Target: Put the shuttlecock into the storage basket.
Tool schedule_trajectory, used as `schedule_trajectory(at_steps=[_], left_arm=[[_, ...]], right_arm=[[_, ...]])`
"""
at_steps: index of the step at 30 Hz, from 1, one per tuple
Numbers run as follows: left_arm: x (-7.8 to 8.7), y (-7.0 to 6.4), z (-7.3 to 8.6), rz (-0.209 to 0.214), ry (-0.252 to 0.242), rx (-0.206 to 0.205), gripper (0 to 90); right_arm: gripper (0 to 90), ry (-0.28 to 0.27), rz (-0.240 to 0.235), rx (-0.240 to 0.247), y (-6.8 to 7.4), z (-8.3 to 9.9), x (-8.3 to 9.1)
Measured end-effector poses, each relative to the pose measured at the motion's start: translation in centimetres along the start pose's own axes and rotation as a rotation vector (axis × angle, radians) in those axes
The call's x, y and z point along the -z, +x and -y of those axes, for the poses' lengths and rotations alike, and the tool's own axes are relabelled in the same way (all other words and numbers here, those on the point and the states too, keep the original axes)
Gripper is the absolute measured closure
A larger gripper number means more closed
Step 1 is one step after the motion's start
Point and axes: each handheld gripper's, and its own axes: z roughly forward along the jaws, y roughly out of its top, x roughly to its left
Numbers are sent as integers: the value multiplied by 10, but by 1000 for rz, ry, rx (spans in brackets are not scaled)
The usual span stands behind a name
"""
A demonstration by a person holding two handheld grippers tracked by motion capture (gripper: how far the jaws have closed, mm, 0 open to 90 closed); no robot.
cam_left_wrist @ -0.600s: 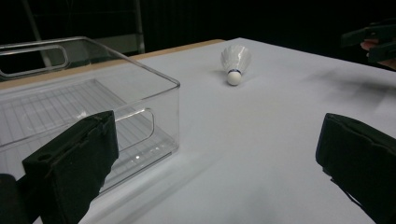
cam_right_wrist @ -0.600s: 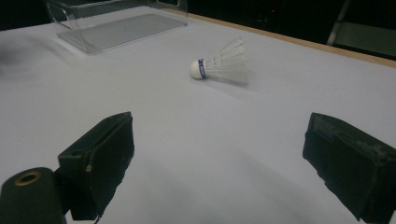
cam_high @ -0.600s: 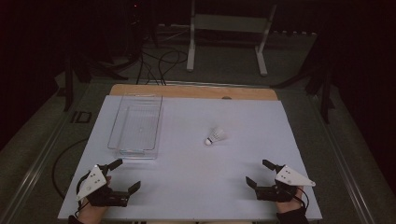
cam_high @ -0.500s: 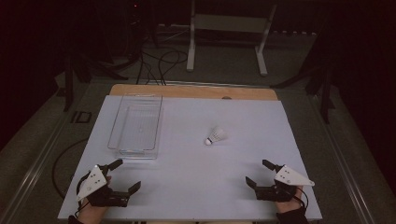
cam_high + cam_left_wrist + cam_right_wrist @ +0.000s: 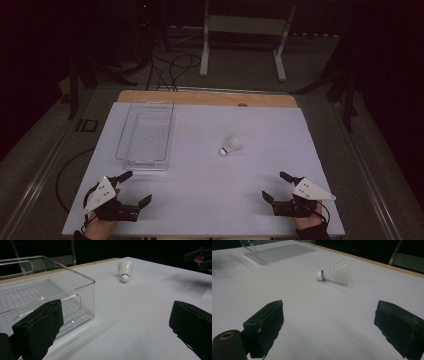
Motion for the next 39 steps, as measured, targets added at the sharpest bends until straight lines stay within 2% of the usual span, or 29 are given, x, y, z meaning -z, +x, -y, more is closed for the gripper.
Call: schedule_trajectory(at_steps=[18,19,20,22,26,27,28,29,35,37,39], left_arm=[[-1,-3,-3,22,31,-11,0],[-1,-4,-5,2,41,-19,0],[-1,-5,-7,0,36,-12,0],[1,-6,-12,11,44,8,0],[2,-10,-21,9,75,-12,0],[2,-13,-28,12,79,-17,0],[2,-13,-28,12,79,-17,0],[2,-14,-35,26,88,2,0],[3,-20,-51,49,110,-1,0],[2,-22,-60,45,117,-14,0],[0,-22,-66,49,122,0,0]], right_arm=[[89,-4,2,0,0,-1,1],[89,-9,5,-2,0,-1,2],[89,-8,8,0,0,-1,2],[89,-9,3,-3,0,-2,1],[89,-6,-2,-7,0,-1,1],[89,-8,2,-8,0,-2,2],[89,-8,2,-8,0,-2,2],[89,-10,2,-9,0,-3,2],[89,-16,6,-6,1,-3,3],[89,-14,4,-10,0,-3,3],[89,-13,3,-17,0,-3,3]])
